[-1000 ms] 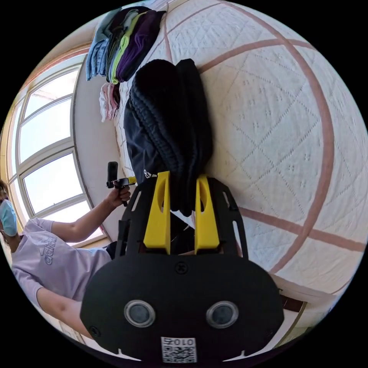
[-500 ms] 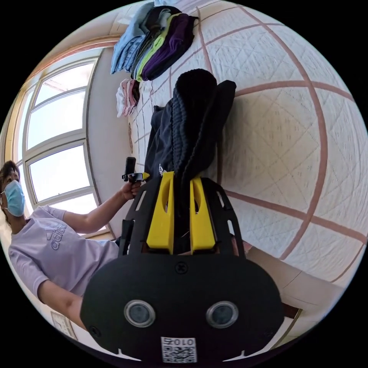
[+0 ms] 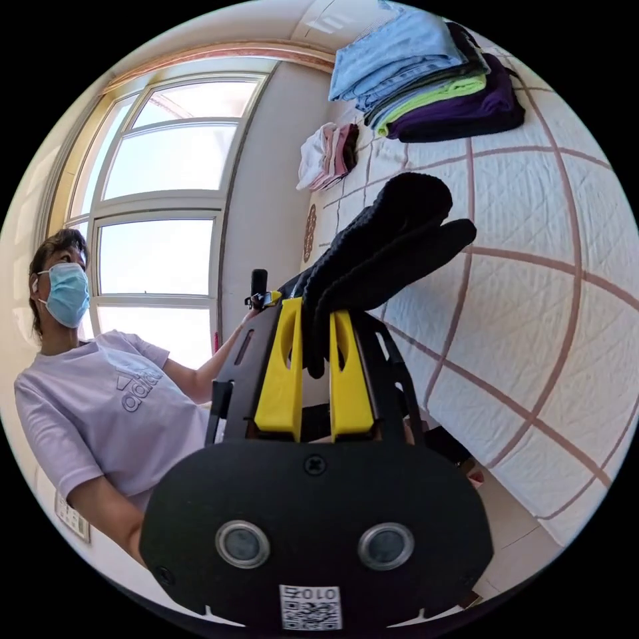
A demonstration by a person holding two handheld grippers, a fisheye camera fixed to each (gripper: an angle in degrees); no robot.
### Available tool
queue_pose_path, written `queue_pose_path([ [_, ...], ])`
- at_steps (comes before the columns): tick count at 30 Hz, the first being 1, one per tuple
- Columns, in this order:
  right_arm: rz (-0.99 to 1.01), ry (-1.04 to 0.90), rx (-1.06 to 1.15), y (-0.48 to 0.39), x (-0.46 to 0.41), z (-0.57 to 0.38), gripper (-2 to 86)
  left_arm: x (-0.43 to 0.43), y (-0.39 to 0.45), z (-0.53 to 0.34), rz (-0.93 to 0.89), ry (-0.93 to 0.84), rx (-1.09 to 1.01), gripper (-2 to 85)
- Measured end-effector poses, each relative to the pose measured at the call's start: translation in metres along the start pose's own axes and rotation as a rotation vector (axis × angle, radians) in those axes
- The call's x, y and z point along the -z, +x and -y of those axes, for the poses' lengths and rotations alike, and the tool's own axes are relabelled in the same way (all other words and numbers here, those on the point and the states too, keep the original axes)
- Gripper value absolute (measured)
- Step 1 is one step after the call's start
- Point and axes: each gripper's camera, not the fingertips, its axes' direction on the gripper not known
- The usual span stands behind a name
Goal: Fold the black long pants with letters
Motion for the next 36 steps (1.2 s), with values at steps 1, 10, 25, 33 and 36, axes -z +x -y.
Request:
queue_pose_path([
  [1,0.024,-0.017,0.013,-0.011,-0.018,0.011,5.8,0.012,0.001,-0.005,0.001,0.013,0.002,1.7],
  [10,0.16,-0.015,0.069,-0.069,-0.159,0.139,6.1,0.199,-0.001,0.006,0.082,0.125,-0.015,2.1],
  [25,-0.02,-0.078,-0.052,-0.062,-0.454,0.255,7.5,0.376,-0.116,0.078,0.602,-0.178,0.249,0.7],
  [33,-0.082,-0.096,-0.146,-0.071,-0.488,0.265,7.5,0.364,-0.153,0.043,0.604,-0.066,0.368,0.3],
  [36,-0.055,-0.113,-0.125,-0.085,-0.489,0.275,7.5,0.371,-0.126,0.034,0.606,-0.024,0.342,0.5],
])
